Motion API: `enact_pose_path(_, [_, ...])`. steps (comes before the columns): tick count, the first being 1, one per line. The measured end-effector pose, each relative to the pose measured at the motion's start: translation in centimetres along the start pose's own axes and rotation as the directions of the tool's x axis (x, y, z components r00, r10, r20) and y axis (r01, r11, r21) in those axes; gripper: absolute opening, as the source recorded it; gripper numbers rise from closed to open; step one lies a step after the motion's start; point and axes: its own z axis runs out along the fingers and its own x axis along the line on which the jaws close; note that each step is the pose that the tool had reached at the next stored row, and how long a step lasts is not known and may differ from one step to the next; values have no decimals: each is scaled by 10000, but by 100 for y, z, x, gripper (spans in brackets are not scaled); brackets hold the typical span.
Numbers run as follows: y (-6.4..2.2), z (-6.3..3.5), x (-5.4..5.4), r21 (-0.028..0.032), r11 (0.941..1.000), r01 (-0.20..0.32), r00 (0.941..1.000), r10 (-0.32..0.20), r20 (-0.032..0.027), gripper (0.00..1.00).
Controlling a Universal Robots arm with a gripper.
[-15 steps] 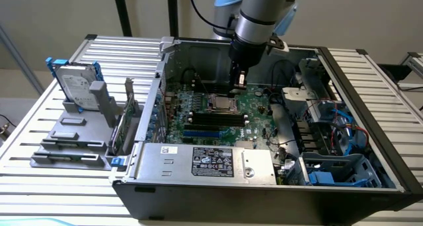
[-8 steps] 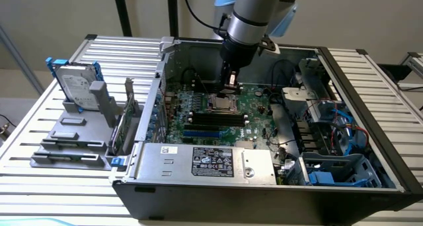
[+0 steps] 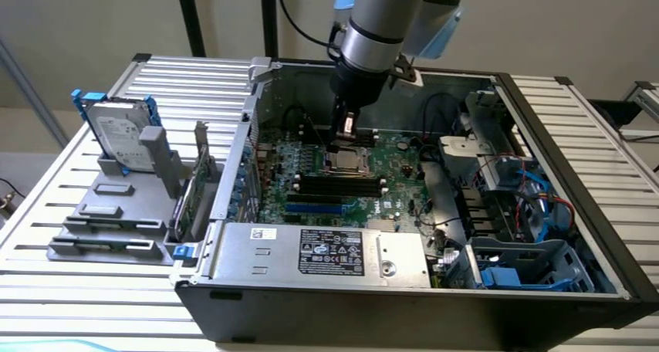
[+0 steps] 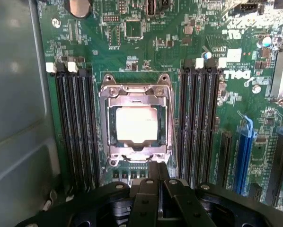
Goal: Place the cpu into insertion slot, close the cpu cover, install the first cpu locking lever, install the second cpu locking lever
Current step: 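Close the cpu cover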
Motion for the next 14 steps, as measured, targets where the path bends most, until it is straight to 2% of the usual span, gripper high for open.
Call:
enact_pose_path(2, [3,22,0,4,10000,19,9999,-19,-106,11])
enact_pose_path(4, [6,50,-1,6,10000,27,9999,-27,-165,11])
enact_pose_path(6, [11,86,-2,7,10000,34,9998,-34,-191,11])
enact_pose_path(14, [8,233,-5,8,10000,41,9997,-41,-228,11])
